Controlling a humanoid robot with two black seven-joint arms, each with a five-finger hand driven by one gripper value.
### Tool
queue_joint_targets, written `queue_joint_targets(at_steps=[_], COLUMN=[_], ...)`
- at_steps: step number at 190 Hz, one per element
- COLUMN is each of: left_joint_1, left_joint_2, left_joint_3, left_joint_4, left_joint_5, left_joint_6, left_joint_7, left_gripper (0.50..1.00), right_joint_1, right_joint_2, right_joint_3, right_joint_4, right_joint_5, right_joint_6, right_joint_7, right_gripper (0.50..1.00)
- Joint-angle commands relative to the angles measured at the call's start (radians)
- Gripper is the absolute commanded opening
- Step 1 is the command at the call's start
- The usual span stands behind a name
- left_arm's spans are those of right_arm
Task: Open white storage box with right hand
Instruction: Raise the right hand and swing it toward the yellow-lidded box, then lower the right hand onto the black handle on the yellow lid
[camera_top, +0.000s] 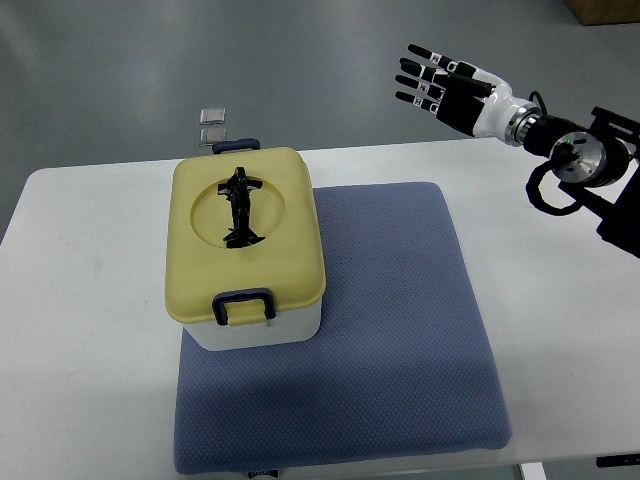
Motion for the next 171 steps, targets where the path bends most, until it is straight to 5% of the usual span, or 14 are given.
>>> queue_joint_targets(at_steps=[1,83,171], left_joint_1=[-0.001,-0.001,-0.001], left_joint_2=[0.0,0.0,0.0], left_joint_3=[-0.002,-0.002,-0.002], left_joint_4=[0.001,0.0,0.0], left_joint_5=[0.0,0.0,0.0], left_joint_6=[0.0,0.0,0.0], left_joint_7=[0.0,0.0,0.0], left_gripper=[1.0,1.0,1.0], right_joint_1=[0.018,0.175,0.253], right_joint_2=[-0.007,0.005,-0.035], right_joint_3=[0.001,-0.001,-0.011], right_joint_4=[0.001,0.014,0.094], right_joint_5=[-0.066,-0.402,-0.901], right_joint_6=[0.005,0.028,0.166], right_joint_7=[0.003,0.033,0.128], right_gripper=[0.924,0.924,0.924])
